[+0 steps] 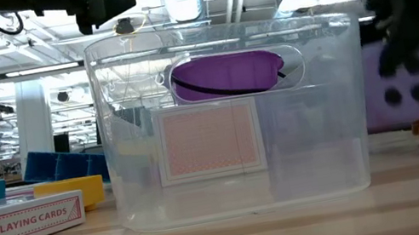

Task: Pick & Place Toys
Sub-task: Put the purple dice into the top transparent bin

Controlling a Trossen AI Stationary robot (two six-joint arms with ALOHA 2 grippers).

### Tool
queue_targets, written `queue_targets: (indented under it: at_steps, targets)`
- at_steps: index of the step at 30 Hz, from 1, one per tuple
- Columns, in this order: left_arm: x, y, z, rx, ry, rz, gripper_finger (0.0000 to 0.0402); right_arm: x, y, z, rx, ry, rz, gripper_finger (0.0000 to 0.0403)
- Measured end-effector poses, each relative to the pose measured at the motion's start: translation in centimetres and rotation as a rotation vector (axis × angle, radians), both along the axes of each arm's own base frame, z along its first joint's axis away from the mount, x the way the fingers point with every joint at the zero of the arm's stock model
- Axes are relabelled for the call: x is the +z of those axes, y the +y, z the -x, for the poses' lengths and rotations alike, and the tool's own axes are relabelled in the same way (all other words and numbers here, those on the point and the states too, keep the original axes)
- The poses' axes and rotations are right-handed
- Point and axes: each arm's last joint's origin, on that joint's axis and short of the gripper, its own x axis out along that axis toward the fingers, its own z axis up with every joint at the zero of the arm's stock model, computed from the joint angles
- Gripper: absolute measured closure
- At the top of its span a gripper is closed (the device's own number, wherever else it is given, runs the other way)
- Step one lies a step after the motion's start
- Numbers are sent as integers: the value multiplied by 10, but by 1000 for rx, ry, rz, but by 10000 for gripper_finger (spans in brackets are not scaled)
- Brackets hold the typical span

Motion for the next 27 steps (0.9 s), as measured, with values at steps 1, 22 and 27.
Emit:
queue_targets:
  at_steps: [1,22,27]
  targets:
    - [0,0,0,0,-1,0,79,6,-1,3,-6,-18,-7,46]
    - [1,0,0,0,-7,2,79,137,-59,14,-25,-281,303,46]
    - [1,0,0,0,-11,3,79,159,-89,1,-16,-260,316,46]
